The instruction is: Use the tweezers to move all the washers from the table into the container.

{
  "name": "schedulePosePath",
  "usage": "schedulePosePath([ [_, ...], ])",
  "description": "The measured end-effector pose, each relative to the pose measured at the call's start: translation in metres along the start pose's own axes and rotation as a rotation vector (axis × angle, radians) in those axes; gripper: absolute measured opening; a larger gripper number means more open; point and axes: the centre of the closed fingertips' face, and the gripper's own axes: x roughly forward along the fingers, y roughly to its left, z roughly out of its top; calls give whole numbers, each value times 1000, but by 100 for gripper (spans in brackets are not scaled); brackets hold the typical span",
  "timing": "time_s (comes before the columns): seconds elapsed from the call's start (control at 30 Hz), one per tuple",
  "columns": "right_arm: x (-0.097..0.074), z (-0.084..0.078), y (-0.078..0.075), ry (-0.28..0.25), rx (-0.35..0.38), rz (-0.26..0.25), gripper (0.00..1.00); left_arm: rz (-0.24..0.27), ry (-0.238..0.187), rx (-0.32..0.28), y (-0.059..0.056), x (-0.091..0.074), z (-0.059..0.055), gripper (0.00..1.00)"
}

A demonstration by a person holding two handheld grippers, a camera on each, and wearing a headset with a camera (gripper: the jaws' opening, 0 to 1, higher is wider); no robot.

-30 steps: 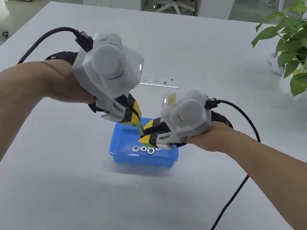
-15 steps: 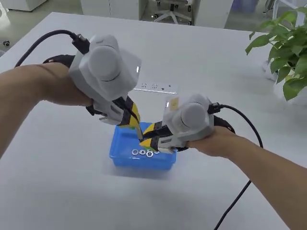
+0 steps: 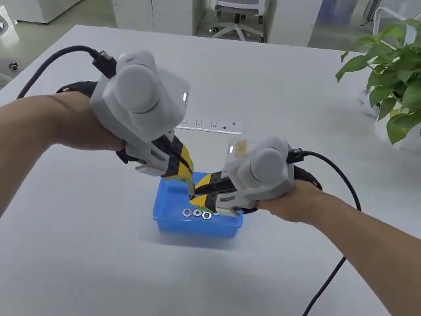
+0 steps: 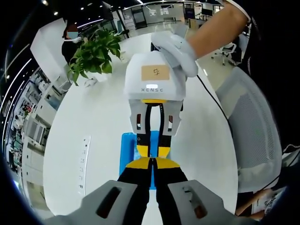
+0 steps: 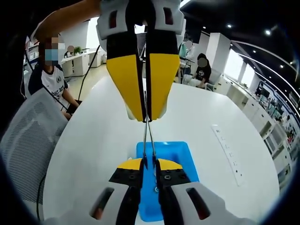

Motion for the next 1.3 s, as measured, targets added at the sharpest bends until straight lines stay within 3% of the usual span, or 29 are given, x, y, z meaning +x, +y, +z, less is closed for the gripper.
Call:
schedulePosePath([
  [0.33,0,4,0,-22,6,-2,14,4,-11,-5,-1,-1,2,5],
  [0.63,-1,0,4,-6,2,4,10,-1,-5,-6,-4,0,0,5],
  [1.0,-5,-6,19,48,-43,22,8,-26,18,-9,-17,0,-12,5],
  [1.3,-12,-19,37,101,-78,39,7,-51,41,-17,-35,11,-29,5],
])
